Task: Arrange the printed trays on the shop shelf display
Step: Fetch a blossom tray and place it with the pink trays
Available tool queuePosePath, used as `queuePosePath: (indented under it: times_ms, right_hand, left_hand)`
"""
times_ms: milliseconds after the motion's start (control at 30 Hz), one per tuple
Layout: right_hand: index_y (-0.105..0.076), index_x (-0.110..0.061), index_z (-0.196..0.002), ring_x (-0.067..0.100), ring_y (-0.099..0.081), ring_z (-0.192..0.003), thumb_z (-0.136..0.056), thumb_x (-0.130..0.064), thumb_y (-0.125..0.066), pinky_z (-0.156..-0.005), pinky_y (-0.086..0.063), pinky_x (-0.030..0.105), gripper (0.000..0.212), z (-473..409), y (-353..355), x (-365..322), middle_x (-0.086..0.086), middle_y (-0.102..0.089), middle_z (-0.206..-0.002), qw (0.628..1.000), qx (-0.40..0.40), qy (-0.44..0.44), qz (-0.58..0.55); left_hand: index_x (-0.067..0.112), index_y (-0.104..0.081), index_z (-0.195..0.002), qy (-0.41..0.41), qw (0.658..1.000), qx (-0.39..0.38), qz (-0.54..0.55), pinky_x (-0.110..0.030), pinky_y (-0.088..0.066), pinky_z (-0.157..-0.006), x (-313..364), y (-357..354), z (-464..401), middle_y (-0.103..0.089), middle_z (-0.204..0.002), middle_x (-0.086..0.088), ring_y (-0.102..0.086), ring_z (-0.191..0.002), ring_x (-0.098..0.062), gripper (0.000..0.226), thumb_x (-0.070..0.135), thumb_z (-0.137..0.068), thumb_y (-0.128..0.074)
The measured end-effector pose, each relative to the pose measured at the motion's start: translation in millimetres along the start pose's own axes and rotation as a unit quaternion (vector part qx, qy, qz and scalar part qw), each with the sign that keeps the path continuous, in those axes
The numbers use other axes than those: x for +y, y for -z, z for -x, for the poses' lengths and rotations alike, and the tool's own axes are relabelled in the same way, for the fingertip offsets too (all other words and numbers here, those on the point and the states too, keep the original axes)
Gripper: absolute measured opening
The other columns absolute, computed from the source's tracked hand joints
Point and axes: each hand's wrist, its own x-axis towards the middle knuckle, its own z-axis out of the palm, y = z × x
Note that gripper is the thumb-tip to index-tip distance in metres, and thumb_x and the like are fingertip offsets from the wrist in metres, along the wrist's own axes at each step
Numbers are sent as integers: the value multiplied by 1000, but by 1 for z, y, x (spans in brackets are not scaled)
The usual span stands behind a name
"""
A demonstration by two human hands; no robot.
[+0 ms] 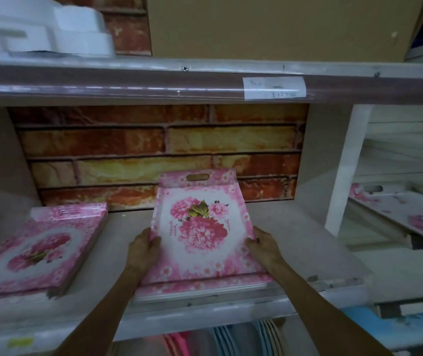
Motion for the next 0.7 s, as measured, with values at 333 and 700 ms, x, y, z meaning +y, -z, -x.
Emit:
queuePosePath:
  times_ms: [333,700]
  right_hand:
    - [-69,-14,-114,20,-70,-86,-90,-9,-49,-75,-56,24,32,-9,-14,13,6,-73,-104,998,-11,-23,54]
    - [-66,-13,-89,16,-62,-80,-91,-13,-53,-65,-48,13,14,-1,3,13,3,-66,-86,992,-13,17,127]
  left_hand:
    - [-5,-63,-109,13,999,-18,-40,-39,-46,-88,-20,-7,-2,-67,-111,-28,-62,-103,-40,24,10,-97,-50]
    - [0,-60,-117,-7,993,-47,-105,-42,-47,-89,-8,-1,-2,-65,-116,-26,-62,-103,-41,28,7,-91,-55]
